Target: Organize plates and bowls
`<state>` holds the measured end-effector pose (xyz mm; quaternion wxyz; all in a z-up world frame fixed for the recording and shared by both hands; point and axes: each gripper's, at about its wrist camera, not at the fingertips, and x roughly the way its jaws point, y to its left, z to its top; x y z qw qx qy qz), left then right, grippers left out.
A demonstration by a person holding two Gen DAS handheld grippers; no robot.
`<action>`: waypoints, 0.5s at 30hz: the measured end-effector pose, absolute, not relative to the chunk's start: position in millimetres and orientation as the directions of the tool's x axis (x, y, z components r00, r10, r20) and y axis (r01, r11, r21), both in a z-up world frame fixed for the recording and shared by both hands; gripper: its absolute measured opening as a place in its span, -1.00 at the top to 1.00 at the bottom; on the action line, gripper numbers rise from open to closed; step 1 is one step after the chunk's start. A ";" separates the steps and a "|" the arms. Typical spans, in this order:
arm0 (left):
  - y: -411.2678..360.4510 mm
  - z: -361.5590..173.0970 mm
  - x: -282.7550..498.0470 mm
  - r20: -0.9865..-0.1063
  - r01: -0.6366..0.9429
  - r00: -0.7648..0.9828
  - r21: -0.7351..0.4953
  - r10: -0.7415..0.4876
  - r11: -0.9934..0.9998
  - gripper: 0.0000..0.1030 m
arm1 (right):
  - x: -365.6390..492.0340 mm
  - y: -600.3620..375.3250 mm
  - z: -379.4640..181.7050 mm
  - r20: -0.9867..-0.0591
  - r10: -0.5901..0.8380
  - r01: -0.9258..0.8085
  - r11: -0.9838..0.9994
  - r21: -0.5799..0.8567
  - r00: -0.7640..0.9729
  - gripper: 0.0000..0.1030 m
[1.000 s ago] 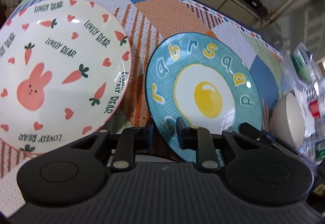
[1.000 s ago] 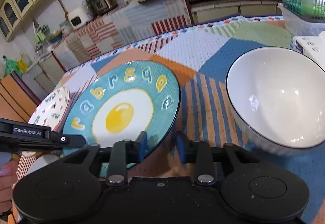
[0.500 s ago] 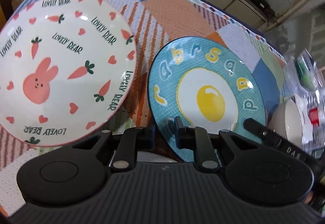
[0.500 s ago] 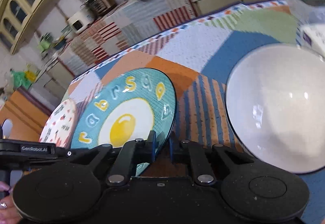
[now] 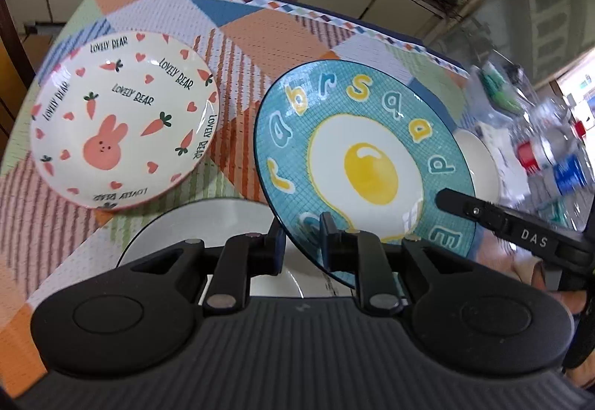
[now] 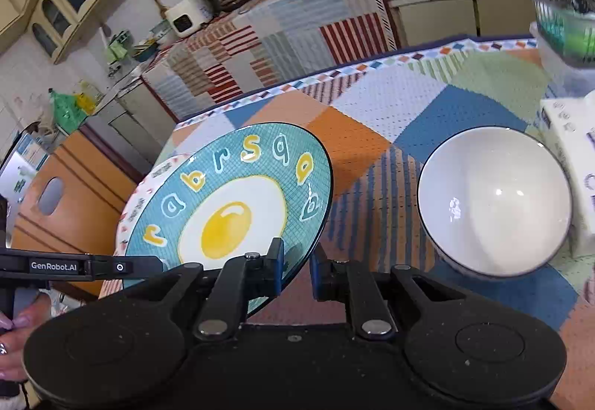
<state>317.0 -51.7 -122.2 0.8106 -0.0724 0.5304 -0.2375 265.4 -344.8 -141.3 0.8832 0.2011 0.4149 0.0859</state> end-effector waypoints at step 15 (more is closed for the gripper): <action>-2.9 -78.2 237.1 -0.817 0.341 0.341 -0.354 -0.466 0.871 0.67 | 200.0 -308.6 -102.7 -0.683 0.373 -0.043 0.893 0.448 0.629 0.62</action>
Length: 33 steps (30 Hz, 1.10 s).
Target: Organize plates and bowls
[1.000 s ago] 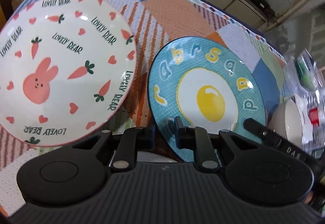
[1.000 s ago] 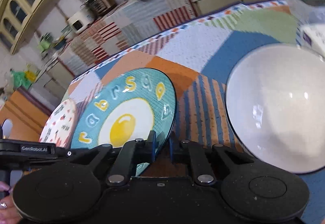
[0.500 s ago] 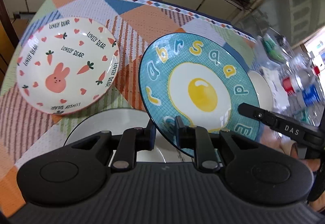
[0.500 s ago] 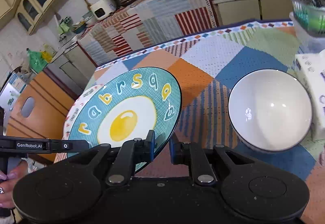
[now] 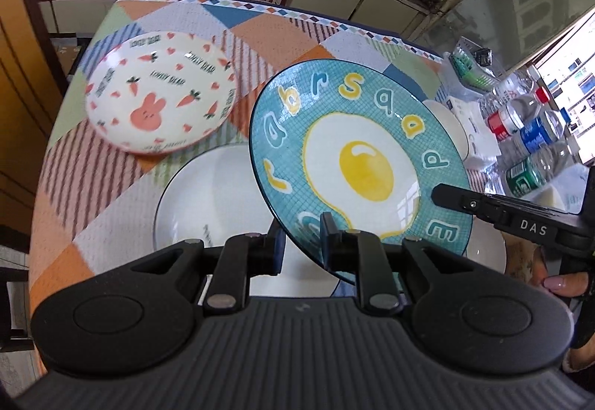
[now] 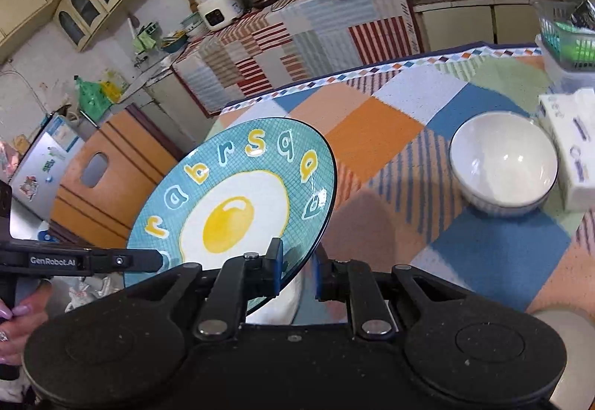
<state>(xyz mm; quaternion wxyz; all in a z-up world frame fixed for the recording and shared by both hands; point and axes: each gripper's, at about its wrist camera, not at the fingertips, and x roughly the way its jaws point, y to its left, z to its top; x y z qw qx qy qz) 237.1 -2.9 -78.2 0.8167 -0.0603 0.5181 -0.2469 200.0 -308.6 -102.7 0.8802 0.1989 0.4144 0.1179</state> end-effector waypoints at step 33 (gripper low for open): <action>54.3 -160.3 208.8 -0.884 0.176 0.262 -0.350 -0.386 0.920 0.60 | 212.4 -245.8 -174.6 -0.793 0.451 -0.131 0.889 0.438 0.410 0.60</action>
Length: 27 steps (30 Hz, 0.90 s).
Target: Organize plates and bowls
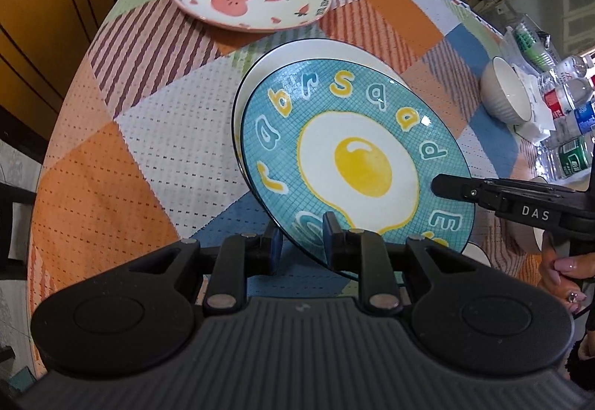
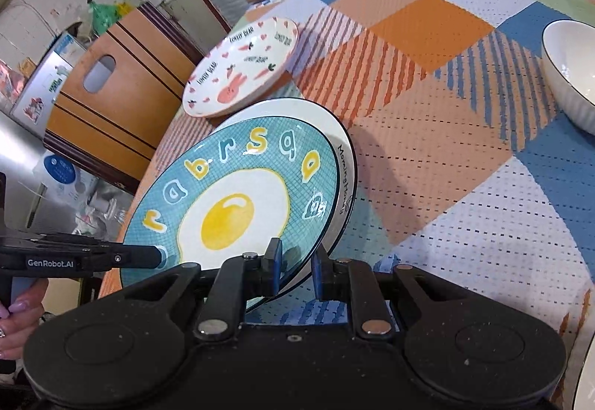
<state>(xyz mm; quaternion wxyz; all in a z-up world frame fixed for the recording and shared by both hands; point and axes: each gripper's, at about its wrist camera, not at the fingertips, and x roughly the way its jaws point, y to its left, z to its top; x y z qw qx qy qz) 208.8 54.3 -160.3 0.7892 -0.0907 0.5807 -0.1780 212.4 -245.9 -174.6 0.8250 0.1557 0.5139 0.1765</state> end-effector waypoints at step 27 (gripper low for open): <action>45.4 -185.3 223.5 -0.913 0.068 0.179 -0.360 -0.366 0.930 0.46 | 217.7 -188.7 -165.9 -0.877 0.142 -0.243 0.970 0.030 0.459 0.33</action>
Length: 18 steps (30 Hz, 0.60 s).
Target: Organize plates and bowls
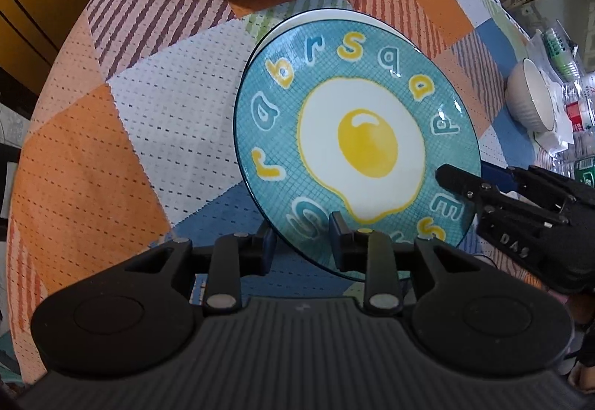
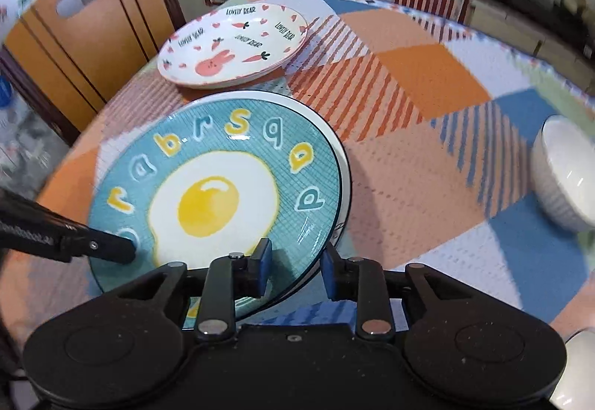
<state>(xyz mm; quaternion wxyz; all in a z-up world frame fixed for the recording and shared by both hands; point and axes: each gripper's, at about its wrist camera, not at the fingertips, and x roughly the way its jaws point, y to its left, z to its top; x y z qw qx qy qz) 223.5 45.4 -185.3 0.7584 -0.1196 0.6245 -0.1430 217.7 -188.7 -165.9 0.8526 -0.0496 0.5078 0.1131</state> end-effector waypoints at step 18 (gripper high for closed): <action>54.5 -143.4 215.3 -0.893 0.135 0.241 -0.358 -0.381 0.924 0.51 | 213.7 -183.1 -129.2 -0.828 0.107 -0.298 0.952 -0.074 0.550 0.32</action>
